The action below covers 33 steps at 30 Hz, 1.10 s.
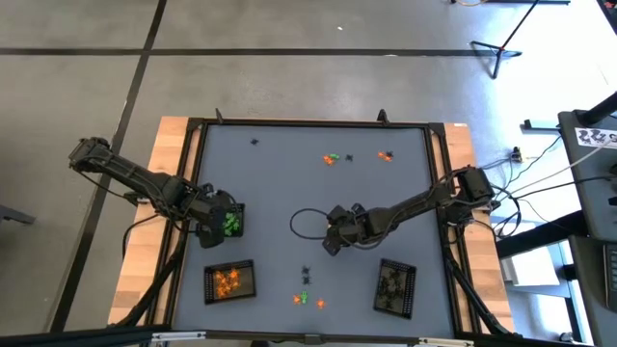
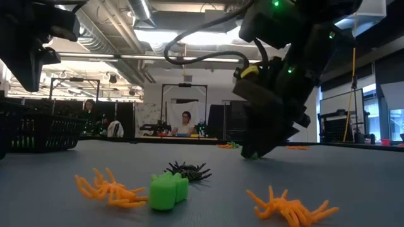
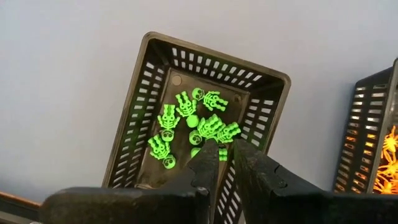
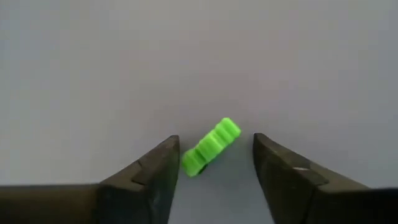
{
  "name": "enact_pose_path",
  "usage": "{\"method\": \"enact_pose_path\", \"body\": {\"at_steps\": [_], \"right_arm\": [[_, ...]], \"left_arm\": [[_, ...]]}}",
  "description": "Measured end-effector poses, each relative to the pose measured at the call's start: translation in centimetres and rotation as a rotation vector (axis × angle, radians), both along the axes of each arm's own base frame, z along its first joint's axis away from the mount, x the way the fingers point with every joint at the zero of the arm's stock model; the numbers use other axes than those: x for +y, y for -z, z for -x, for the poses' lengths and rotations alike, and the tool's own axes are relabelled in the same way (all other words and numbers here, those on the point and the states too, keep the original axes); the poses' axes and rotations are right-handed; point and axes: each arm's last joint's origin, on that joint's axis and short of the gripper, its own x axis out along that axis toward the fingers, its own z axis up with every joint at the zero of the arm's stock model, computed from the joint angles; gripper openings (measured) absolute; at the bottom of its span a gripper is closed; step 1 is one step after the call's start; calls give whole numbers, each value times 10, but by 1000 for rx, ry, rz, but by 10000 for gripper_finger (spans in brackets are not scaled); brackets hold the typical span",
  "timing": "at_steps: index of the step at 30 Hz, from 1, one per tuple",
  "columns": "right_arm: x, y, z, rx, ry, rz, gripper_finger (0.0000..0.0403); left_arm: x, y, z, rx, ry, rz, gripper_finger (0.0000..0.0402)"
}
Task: Sort Halloween decoration
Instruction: Put the green skeleton toy into the top black bin
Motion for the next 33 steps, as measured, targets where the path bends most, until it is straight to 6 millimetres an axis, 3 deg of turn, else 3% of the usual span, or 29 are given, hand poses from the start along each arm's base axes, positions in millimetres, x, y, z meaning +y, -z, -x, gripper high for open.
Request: {"method": "enact_pose_path", "body": {"at_steps": [11, 18, 21, 25, 30, 33], "right_arm": [[1, 0, -1, -10, -14, -11, 19], [4, -10, -12, -44, -60, -4, 46], [7, -23, -24, -101, -103, 17, 34], [12, -38, -40, -253, -202, 56, 13], [17, -57, -56, -488, -326, 87, 30], [19, -64, -61, -575, -377, 120, 33]], "left_arm": [[0, 0, 0, -2, 0, 1, 44], [0, 0, 0, -2, 0, 1, 44], [0, 0, 0, -2, 0, 1, 44], [0, 0, 0, -2, 0, 1, 44], [1, -1, -2, -33, -17, -48, 44], [1, -4, -11, -155, -58, -119, 44]]}}
